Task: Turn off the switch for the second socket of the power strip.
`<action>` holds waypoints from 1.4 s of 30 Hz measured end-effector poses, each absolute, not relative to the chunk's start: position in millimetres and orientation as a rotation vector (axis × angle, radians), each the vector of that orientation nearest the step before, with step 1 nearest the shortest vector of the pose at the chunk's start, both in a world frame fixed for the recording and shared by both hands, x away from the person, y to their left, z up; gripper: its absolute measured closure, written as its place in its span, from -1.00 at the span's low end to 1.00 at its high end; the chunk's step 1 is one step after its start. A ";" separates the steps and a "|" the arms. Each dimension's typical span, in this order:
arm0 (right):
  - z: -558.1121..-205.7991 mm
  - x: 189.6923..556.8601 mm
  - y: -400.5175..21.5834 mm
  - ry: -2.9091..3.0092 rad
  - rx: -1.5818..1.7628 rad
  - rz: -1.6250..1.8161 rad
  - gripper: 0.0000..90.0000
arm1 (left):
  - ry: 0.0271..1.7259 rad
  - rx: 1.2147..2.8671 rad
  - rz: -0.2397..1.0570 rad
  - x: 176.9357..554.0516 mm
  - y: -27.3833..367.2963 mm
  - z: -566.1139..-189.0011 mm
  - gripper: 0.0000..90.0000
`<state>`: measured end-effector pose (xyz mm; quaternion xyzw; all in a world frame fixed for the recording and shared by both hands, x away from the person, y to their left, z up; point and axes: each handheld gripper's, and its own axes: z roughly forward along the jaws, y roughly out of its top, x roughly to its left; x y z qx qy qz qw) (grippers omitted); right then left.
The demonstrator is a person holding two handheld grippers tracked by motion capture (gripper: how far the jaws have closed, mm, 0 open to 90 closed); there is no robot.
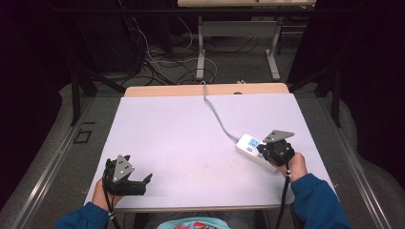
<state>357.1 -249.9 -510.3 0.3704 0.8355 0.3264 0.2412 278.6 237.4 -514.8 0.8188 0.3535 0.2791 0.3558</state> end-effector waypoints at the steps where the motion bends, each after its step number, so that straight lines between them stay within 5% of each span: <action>1: -509.0 356.7 -250.0 2.287 1.008 0.898 0.90 | 0.913 2.115 0.721 278.6 237.4 -514.8 -0.95; 8: -506.4 355.0 -251.2 2.280 0.987 0.940 0.65 | 0.910 2.108 0.727 278.7 237.4 -515.0 -0.95; 16: -505.0 354.9 -251.3 2.288 1.022 0.953 -0.32 | 0.906 2.112 0.725 278.7 238.0 -514.4 -0.95; 20: -503.9 354.4 -251.3 2.303 1.033 0.956 -0.63 | 0.911 2.112 0.720 278.5 238.1 -514.5 -0.95; 29: -502.1 352.8 -254.6 2.277 1.049 1.024 -1.00 | 0.913 2.111 0.717 277.9 237.6 -514.5 -0.95; 42: -497.0 343.4 -253.1 2.262 1.006 1.064 -1.00 | 0.910 2.109 0.725 278.6 238.0 -514.9 -0.95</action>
